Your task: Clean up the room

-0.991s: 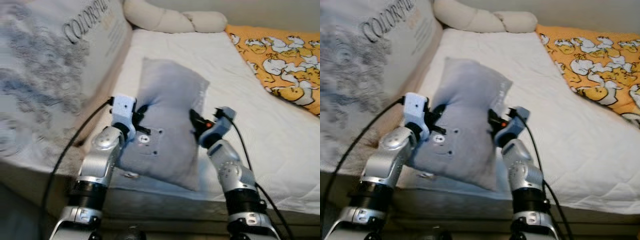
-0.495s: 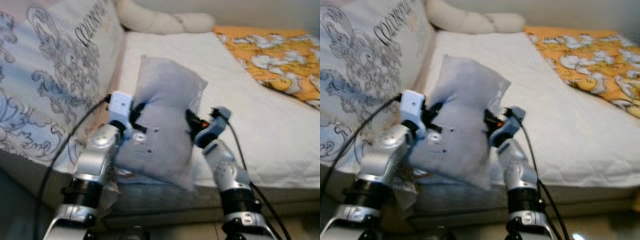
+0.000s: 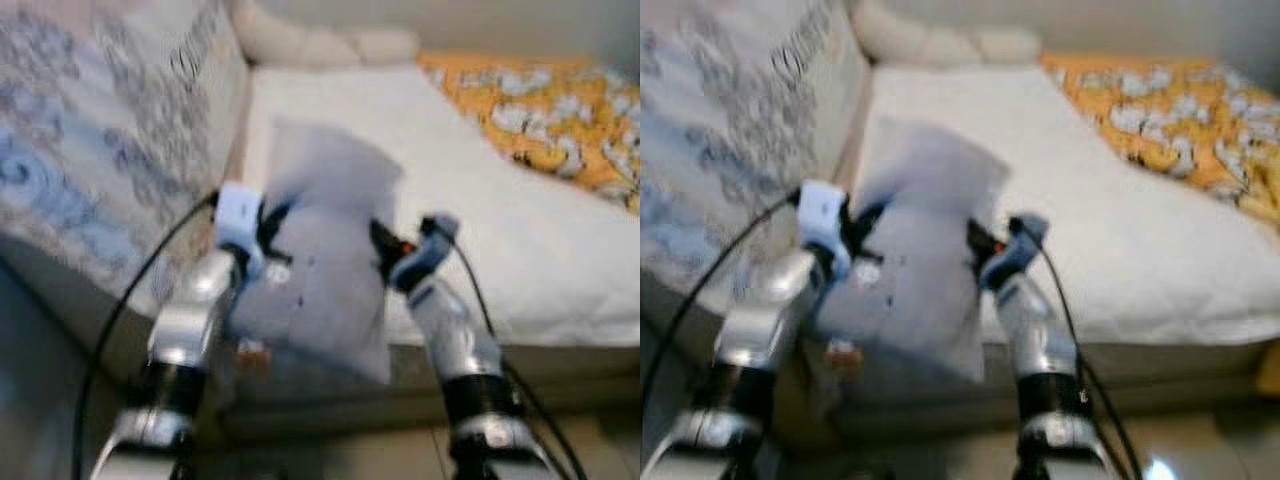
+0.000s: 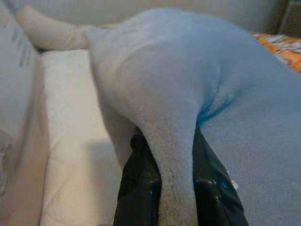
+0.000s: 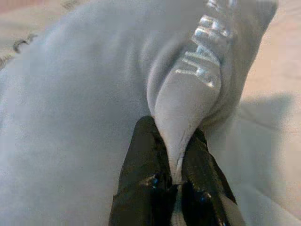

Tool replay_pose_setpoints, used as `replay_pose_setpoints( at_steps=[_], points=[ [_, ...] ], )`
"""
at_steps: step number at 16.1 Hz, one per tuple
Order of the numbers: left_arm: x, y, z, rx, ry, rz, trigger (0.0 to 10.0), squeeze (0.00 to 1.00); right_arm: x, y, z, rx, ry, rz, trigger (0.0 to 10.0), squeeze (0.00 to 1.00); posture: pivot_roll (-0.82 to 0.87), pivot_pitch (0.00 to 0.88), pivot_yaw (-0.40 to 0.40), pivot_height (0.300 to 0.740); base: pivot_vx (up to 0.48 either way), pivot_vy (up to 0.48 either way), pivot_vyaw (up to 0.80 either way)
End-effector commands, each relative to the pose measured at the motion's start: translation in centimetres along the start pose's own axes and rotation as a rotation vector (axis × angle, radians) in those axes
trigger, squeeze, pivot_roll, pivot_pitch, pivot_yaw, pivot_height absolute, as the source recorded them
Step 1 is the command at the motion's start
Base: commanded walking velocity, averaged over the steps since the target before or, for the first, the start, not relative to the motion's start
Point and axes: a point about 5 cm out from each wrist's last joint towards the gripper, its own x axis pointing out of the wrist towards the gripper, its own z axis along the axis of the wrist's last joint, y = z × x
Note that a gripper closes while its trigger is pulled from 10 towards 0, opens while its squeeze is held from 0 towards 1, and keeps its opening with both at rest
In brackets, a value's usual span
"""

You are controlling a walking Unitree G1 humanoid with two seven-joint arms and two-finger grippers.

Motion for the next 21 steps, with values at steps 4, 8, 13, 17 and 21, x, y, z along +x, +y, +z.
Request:
replay_pose_setpoints(
  at_steps=[4, 8, 13, 17, 21],
  points=[
    [0.2, 0.1, 1.0, 0.014, -0.042, 0.006, 10.0, 0.0, 0.1, 0.1, 0.5, -0.024, -0.025, 0.001, 10.0, 0.0, 0.18, 0.0, -0.013, 0.74, 0.264, 0.0, 0.0],
    [0.2, 0.1, 0.9, 0.015, -0.039, 0.003, 10.0, 0.0, 0.1, 0.0, 0.3, -0.03, -0.021, -0.007, 10.0, 0.0, 0.18, 0.0, -0.013, 0.74, 0.27, 0.0, 0.0],
    [0.1, 0.3, 0.9, 0.013, -0.041, 0.021, 10.0, 0.0, 0.3, -0.1, 0.5, -0.021, -0.001, 0.016, 10.0, 0.0, 0.18, 0.0, -0.019, 0.74, 0.289, 0.0, 0.31],
    [0.0, 0.7, 0.9, 0.016, -0.04, 0.048, 10.0, 0.0, 0.5, 0.0, 0.3, -0.031, 0.023, 0.023, 10.0, 0.0, 0.19, 0.0, -0.025, 0.74, 0.29, 0.0, 0.39],
    [-0.1, 1.0, 1.0, 0.016, -0.041, 0.058, 10.0, 0.0, 0.7, 0.8, -0.1, -0.074, 0.051, 0.077, 10.0, 0.0, 0.19, 0.0, -0.027, 0.74, 0.292, 0.0, 0.53]
  ],
)
